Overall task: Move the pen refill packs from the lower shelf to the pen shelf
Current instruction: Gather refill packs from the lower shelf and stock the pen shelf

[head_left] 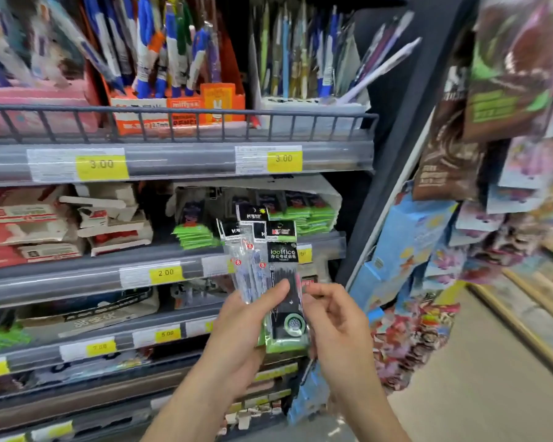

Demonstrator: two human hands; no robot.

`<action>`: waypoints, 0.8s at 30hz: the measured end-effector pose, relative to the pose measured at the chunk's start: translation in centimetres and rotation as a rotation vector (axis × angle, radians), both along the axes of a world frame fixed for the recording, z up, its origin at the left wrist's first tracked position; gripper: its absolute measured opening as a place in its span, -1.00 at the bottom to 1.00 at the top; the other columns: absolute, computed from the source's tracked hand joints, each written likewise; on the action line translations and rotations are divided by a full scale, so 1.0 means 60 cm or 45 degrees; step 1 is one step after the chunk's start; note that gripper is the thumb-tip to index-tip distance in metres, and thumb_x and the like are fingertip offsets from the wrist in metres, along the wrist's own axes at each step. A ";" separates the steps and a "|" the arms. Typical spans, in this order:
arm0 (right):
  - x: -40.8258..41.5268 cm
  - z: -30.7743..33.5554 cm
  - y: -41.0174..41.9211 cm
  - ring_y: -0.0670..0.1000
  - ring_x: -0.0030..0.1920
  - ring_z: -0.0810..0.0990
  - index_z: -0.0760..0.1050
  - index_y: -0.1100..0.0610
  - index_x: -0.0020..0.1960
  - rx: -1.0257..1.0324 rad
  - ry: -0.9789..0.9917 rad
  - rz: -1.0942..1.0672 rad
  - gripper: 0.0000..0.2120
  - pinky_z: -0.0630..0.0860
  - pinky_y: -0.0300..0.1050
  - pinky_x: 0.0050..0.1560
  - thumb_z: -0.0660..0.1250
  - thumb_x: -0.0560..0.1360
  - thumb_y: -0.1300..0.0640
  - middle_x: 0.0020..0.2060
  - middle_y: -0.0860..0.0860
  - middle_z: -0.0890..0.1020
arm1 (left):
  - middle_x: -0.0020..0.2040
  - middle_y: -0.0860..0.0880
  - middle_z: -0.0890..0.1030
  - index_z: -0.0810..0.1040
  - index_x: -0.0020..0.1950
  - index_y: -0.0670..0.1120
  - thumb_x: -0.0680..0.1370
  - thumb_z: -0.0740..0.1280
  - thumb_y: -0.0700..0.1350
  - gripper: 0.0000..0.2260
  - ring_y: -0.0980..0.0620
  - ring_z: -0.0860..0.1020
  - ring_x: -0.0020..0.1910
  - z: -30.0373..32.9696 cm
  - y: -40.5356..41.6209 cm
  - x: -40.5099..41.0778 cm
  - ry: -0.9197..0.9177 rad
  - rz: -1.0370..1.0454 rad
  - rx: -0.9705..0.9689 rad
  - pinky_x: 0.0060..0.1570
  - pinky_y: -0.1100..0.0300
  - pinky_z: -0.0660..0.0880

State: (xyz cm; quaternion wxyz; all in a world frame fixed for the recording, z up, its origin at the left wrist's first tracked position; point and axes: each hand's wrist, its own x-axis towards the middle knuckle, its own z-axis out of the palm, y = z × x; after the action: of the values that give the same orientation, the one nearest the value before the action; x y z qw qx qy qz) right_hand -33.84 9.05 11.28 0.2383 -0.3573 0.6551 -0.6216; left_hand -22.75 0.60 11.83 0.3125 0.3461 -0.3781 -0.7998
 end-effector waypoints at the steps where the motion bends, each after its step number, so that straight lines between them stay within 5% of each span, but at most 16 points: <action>1: -0.003 0.001 0.009 -0.07 -0.35 0.50 0.60 -0.20 -0.01 0.028 -0.018 0.024 -0.87 0.49 0.01 -0.28 0.37 0.60 0.04 -0.38 -0.09 0.53 | 0.26 0.04 0.73 0.70 0.24 0.08 0.38 0.66 0.10 -0.54 -0.07 0.53 0.44 0.002 -0.002 -0.013 0.029 0.002 0.000 0.55 -0.31 0.20; 5: -0.021 0.003 0.032 -0.02 -0.37 0.50 0.56 -0.26 0.16 0.132 -0.015 0.031 -0.74 0.51 0.07 -0.25 0.38 0.60 0.09 -0.39 0.01 0.51 | 0.23 -0.05 0.74 0.70 0.27 0.00 0.50 0.54 0.09 -0.63 -0.09 0.65 0.31 0.002 0.002 -0.054 0.091 -0.057 0.043 0.44 -0.19 0.44; 8: -0.046 0.004 0.039 -0.03 -0.41 0.50 0.54 -0.25 0.22 0.145 -0.061 0.050 -0.72 0.50 -0.03 -0.33 0.39 0.60 0.08 -0.43 -0.02 0.50 | 0.14 -0.15 0.76 0.74 0.20 -0.06 0.61 0.41 0.03 -0.74 -0.08 0.74 0.04 -0.001 0.005 -0.072 0.101 -0.041 0.103 0.05 -0.04 0.68; 13: -0.097 0.012 0.034 0.00 -0.48 0.50 0.54 -0.29 0.26 0.109 -0.203 0.143 -0.70 0.52 -0.10 -0.43 0.38 0.60 0.05 -0.47 -0.08 0.43 | 0.04 -0.17 0.78 0.77 0.12 -0.09 0.64 0.35 -0.11 -0.80 -0.07 0.75 -0.16 -0.001 0.014 -0.100 0.074 0.033 0.052 -0.31 0.12 0.62; 18: -0.156 0.019 0.016 0.03 -0.44 0.54 0.54 -0.39 0.22 0.136 -0.463 0.268 -0.69 0.49 -0.12 -0.46 0.38 0.60 0.01 -0.15 0.11 0.67 | 0.12 -0.23 0.76 0.70 0.25 -0.17 0.63 0.41 -0.15 -0.77 -0.21 0.75 -0.02 0.011 0.020 -0.143 0.064 0.188 -0.063 -0.15 0.01 0.65; 20: -0.179 0.016 0.007 0.01 -0.48 0.50 0.56 -0.33 0.23 0.137 -0.477 0.294 -0.73 0.45 -0.14 -0.49 0.36 0.61 0.00 -0.29 0.04 0.66 | 0.11 -0.23 0.76 0.72 0.20 -0.17 0.62 0.41 -0.15 -0.80 -0.22 0.76 -0.01 0.014 0.025 -0.160 0.057 0.249 -0.069 -0.20 0.04 0.68; 24: -0.215 0.006 -0.014 -0.04 -0.46 0.47 0.60 -0.24 0.16 0.095 -0.472 0.323 -0.81 0.43 -0.20 -0.46 0.33 0.63 0.01 -0.25 -0.21 0.67 | 0.08 -0.22 0.77 0.71 0.21 -0.19 0.63 0.41 -0.14 -0.79 -0.18 0.76 -0.01 0.012 0.034 -0.183 0.040 0.408 -0.007 -0.23 0.09 0.67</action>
State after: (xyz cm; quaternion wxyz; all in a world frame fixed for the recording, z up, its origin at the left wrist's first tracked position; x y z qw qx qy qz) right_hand -46.73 8.19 11.66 0.4440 -0.3076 0.5725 -0.6169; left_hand -33.71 2.64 12.56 0.4430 0.3884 -0.3153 -0.7440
